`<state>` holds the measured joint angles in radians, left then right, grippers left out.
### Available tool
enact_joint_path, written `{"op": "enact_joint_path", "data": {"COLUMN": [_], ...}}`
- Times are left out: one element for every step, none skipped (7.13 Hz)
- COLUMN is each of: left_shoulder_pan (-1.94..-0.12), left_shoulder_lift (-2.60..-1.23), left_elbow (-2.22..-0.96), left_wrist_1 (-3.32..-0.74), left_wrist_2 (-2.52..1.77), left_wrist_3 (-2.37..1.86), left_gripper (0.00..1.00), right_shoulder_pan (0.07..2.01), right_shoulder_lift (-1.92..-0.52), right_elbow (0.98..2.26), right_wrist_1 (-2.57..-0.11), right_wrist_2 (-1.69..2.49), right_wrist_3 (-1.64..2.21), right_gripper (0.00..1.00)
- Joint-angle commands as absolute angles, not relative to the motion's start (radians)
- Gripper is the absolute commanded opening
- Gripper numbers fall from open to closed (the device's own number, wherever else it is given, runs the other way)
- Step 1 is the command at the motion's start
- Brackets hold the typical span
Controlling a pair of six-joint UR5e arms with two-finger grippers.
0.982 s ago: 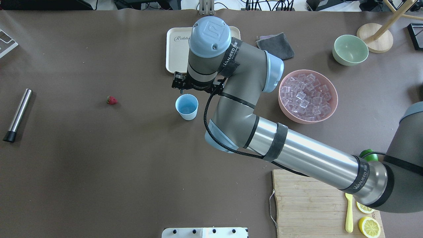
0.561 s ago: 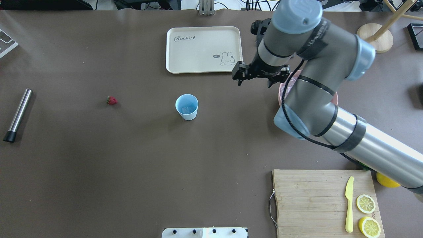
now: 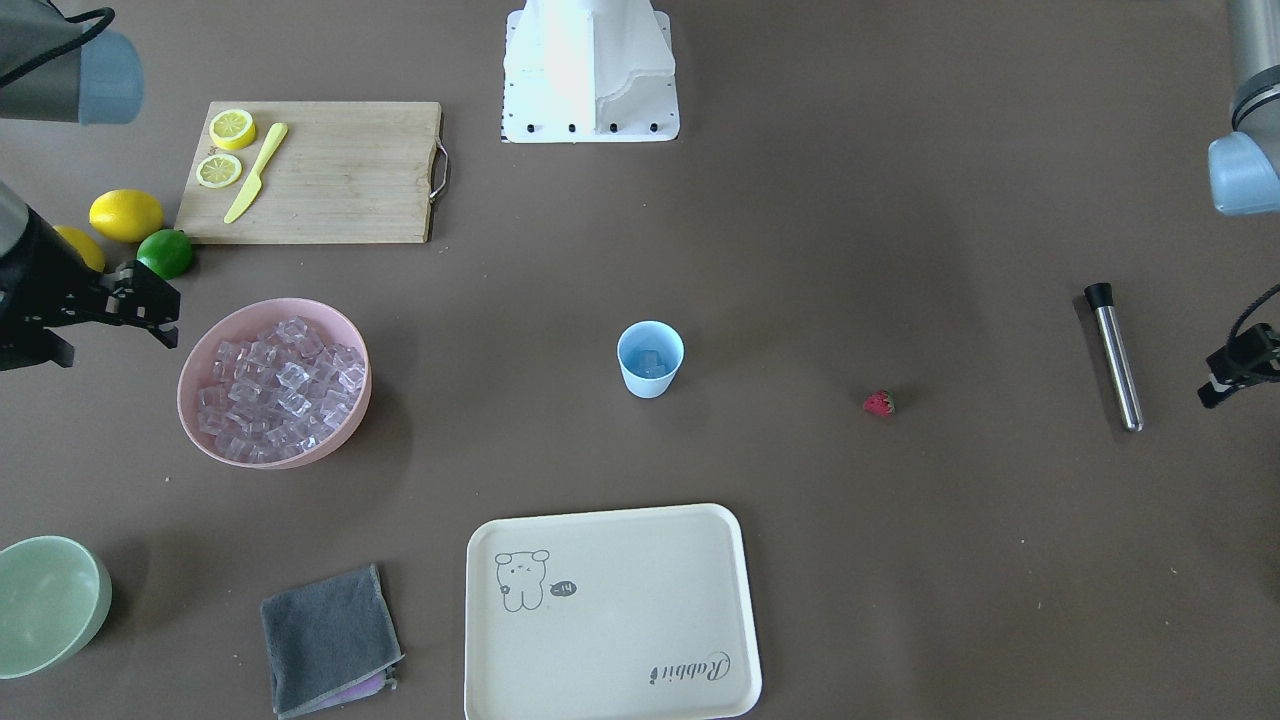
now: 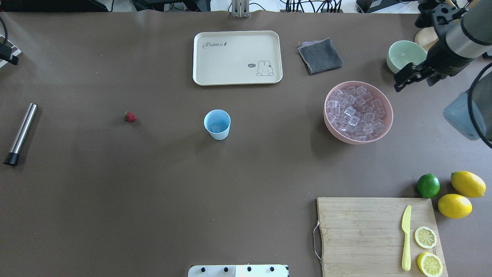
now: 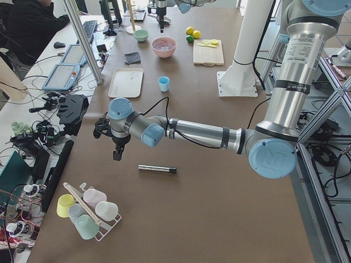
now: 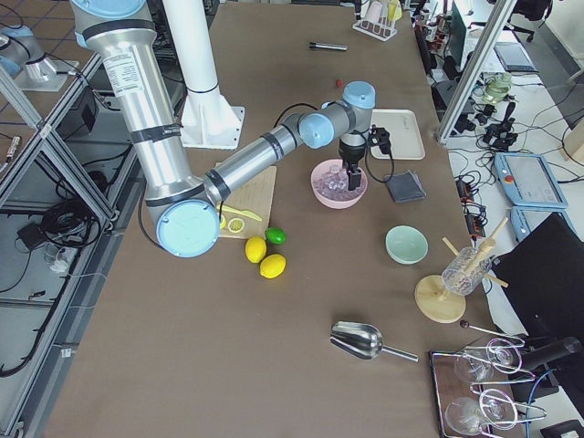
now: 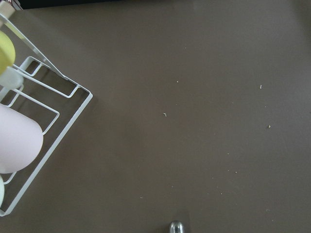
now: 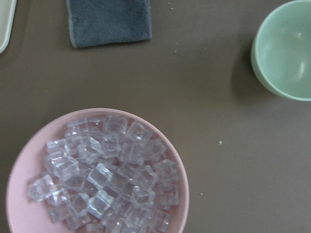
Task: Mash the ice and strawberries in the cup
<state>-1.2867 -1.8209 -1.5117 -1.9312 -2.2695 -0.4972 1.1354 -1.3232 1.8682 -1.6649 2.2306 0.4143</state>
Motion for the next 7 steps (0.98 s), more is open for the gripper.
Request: {"op": "enact_joint_path", "data": {"left_shoulder_pan": [-1.119, -1.047, -0.979, -0.948, -0.924, -0.920, -0.907], "left_shoulder_lift": [-1.868, -1.917, -1.949, -1.969, -1.980, -1.980, -1.980], "left_elbow": [-1.557, -1.557, -1.554, -1.551, -1.548, -1.543, -1.542], "left_wrist_1": [-1.933, -1.933, -1.933, -1.933, -1.931, -1.933, -1.933], "left_wrist_2": [-2.194, -2.156, -2.132, -2.103, -2.086, -2.086, -2.086], "left_wrist_3": [-0.719, -0.820, -0.871, -0.917, -0.940, -0.933, -0.937], "left_gripper": [0.98, 0.98, 0.98, 0.98, 0.98, 0.98, 0.98], "right_shoulder_pan": [1.340, 1.423, 1.492, 1.541, 1.577, 1.577, 1.577], "right_shoulder_lift": [-1.481, -1.517, -1.535, -1.545, -1.543, -1.554, -1.574], "right_elbow": [1.855, 1.817, 1.754, 1.700, 1.678, 1.671, 1.667], "right_wrist_1": [-1.675, -1.680, -1.675, -1.671, -1.672, -1.667, -1.664], "right_wrist_2": [2.281, 2.286, 2.287, 2.287, 2.273, 2.269, 2.270], "right_wrist_3": [0.063, -0.065, -0.194, -0.246, -0.289, -0.294, -0.296], "right_gripper": [0.99, 0.99, 0.99, 0.99, 0.99, 0.99, 0.99]}}
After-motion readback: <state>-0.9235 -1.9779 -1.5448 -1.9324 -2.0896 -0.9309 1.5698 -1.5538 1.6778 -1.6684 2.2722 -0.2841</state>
